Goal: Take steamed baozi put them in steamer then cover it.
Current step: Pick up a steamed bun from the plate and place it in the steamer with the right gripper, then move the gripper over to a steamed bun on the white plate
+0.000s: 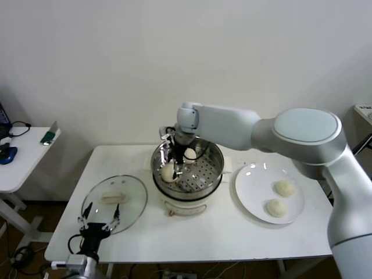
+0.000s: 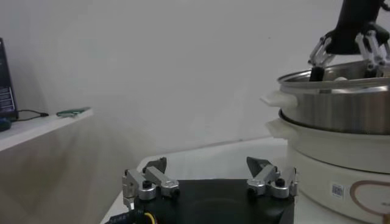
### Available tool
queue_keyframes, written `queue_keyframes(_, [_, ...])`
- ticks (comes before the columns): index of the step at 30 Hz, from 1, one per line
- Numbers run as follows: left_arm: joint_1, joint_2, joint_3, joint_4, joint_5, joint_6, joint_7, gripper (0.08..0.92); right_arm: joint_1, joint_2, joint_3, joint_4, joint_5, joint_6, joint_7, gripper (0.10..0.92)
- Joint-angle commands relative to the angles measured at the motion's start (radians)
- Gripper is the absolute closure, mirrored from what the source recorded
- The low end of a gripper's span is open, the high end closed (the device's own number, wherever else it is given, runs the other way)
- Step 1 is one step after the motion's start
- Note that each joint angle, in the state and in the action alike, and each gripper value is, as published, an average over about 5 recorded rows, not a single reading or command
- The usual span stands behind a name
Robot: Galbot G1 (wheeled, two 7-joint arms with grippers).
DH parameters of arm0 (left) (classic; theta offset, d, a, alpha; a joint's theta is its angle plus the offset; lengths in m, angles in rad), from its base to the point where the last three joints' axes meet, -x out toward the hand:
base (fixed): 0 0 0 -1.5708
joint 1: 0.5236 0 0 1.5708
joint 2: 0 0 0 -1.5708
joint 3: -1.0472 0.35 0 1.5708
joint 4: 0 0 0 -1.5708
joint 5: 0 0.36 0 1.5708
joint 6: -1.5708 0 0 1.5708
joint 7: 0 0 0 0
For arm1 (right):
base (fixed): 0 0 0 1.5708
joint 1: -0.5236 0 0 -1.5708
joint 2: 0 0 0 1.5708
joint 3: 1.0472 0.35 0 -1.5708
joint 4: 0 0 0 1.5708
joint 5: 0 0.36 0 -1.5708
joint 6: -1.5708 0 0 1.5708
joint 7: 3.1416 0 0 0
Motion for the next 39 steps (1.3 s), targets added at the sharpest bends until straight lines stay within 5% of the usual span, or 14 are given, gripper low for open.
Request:
queue_keyframes(1, [-0.001, 0.001, 0.001, -0.002, 0.002, 0.002, -0.002, 0.177, 0.121, -0.158, -0.001, 0.142, 0.016, 0.001, -0.003, 0.202])
queue_keyframes(9, [0.001, 0.002, 0.004, -0.002, 0.006, 0.008, -0.005, 0.177, 0.252, -0.461, -0.029, 0.359, -0.001, 0.004, -0.018, 0.203])
queue_keyframes(21, [0.009, 0.001, -0.005, -0.006, 0.017, 0.017, -0.013, 0.177, 0.103, -0.855, 0.027, 0.544, -0.329, 0.032, -0.041, 0.203])
queue_keyframes(39, [0.049, -0.008, -0.02, -0.03, 0.046, 0.029, -0.021, 0.177, -0.388, -0.966, 0.349, 0.415, -0.632, 0.05, -0.051, 0.203])
